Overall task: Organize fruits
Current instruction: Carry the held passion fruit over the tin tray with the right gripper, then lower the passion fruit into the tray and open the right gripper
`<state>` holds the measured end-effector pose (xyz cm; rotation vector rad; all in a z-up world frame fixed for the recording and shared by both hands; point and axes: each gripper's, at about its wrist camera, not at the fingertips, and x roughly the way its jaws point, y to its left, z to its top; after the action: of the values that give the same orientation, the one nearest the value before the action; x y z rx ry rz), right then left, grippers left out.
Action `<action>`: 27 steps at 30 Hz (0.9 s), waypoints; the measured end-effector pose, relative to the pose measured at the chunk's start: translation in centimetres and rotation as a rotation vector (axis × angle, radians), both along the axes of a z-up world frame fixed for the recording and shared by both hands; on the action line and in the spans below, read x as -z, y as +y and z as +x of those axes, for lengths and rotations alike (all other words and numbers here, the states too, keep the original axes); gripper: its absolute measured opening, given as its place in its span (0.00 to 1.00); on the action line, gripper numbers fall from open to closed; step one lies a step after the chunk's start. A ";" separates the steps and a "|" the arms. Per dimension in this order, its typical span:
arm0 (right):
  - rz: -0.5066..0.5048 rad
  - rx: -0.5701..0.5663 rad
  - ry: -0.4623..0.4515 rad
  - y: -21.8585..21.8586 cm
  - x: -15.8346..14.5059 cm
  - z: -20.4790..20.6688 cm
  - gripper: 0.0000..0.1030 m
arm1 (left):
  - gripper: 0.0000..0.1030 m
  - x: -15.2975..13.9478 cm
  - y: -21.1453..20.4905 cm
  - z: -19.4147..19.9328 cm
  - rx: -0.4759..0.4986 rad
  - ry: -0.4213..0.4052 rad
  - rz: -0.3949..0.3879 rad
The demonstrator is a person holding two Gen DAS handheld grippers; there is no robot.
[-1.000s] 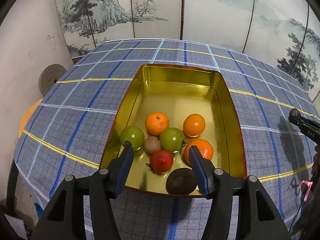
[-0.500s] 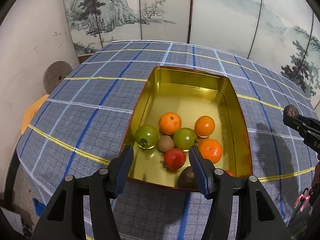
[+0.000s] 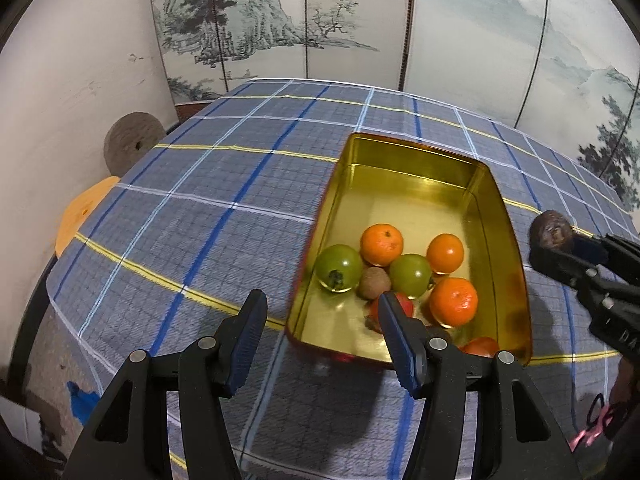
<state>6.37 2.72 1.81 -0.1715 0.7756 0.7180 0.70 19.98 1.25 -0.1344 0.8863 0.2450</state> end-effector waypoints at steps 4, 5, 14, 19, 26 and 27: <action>-0.013 -0.041 0.011 2.3 0.8 -0.1 0.33 | 0.57 0.2 0.8 -0.3 -0.022 0.009 0.000; -0.017 -0.045 0.013 2.6 1.0 0.0 0.33 | 0.57 0.3 1.0 -0.4 -0.026 0.011 0.000; -0.048 -0.073 0.037 5.5 2.6 0.5 0.33 | 0.57 0.7 2.3 -0.8 -0.052 0.020 -0.012; -0.062 -0.069 0.037 6.3 3.1 1.0 0.33 | 0.57 0.8 2.7 -1.0 -0.060 0.020 -0.012; -0.081 -0.062 0.039 7.1 3.6 1.2 0.33 | 0.57 0.9 3.3 -1.4 -0.073 0.022 -0.015; -0.082 -0.060 0.042 7.2 3.7 1.3 0.34 | 0.57 1.0 3.4 -1.4 -0.074 0.023 -0.016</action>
<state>7.66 9.88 -1.93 -0.2559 0.8436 0.7492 -0.72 23.35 0.28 -0.1796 0.9073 0.3092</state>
